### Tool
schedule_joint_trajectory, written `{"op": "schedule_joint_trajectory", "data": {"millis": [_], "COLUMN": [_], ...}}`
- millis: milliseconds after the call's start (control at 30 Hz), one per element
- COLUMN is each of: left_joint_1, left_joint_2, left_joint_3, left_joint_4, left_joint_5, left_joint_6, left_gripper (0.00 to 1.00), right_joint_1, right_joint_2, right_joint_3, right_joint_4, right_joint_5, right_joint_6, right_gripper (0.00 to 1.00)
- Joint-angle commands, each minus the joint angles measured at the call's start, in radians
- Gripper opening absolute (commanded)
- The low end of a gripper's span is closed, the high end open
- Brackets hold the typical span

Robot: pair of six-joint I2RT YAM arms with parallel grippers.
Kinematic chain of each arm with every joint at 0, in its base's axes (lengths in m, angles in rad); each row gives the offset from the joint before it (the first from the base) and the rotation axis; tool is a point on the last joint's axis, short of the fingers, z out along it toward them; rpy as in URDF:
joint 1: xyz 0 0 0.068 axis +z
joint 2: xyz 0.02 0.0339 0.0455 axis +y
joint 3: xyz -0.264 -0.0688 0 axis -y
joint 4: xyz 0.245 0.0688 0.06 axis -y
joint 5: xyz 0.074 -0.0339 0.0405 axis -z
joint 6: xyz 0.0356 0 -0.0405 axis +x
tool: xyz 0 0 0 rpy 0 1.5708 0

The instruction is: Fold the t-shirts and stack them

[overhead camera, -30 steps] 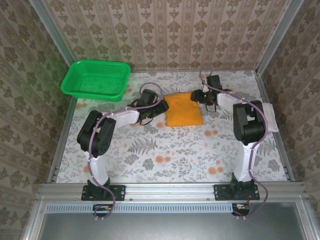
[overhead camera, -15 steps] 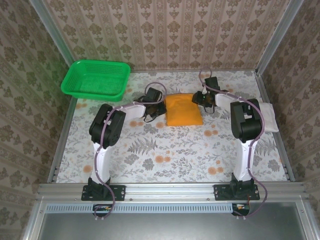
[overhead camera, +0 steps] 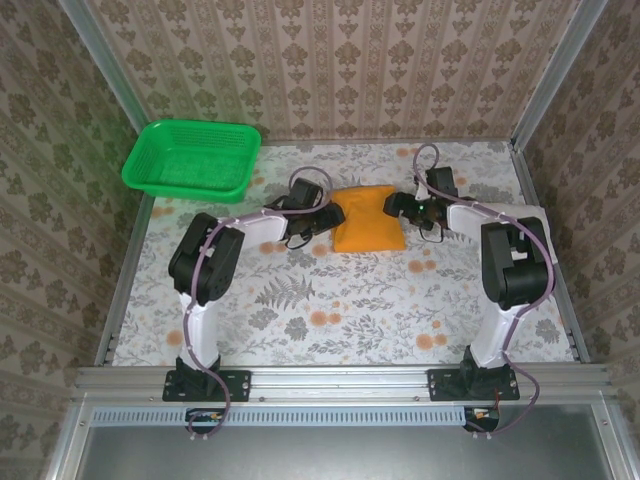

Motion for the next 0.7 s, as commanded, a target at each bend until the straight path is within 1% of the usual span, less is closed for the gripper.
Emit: {"op": "schedule_joint_trajectory", "data": {"millis": [0,67,267,333,433,600,667], "left_joint_1": [0.007,-0.001,-0.033,-0.035,-0.035,-0.033,-0.031], "left_joint_2": [-0.007,0.026,0.1,0.113,0.129,0.139,0.145], "left_joint_3": [0.006,0.038,0.095,0.096,0.101,0.096,0.096], "left_joint_4": [0.026,0.015,0.002,0.01,0.009,0.008,0.007], "left_joint_5": [0.062,0.092,0.128,0.136,0.154,0.162,0.165], "left_joint_6": [-0.01,-0.013,-0.033,-0.043,-0.047,-0.047,-0.049], "left_gripper": [0.85,0.86,0.76,0.68,0.5,0.3,0.25], "right_joint_1": [0.004,0.008,0.011,0.014,0.023,0.05,0.062], "right_joint_2": [0.05,0.076,0.138,0.155,0.176,0.188,0.192], "right_joint_3": [0.015,0.03,0.054,0.054,0.06,0.075,0.082], "right_joint_4": [0.044,0.046,0.045,0.069,0.094,0.093,0.1], "right_joint_5": [-0.138,-0.15,-0.178,-0.221,-0.274,-0.29,-0.305], "right_joint_6": [0.023,0.025,0.033,0.048,0.067,0.069,0.072], "right_gripper": [0.83,0.81,0.75,0.74,0.72,0.7,0.69]}}
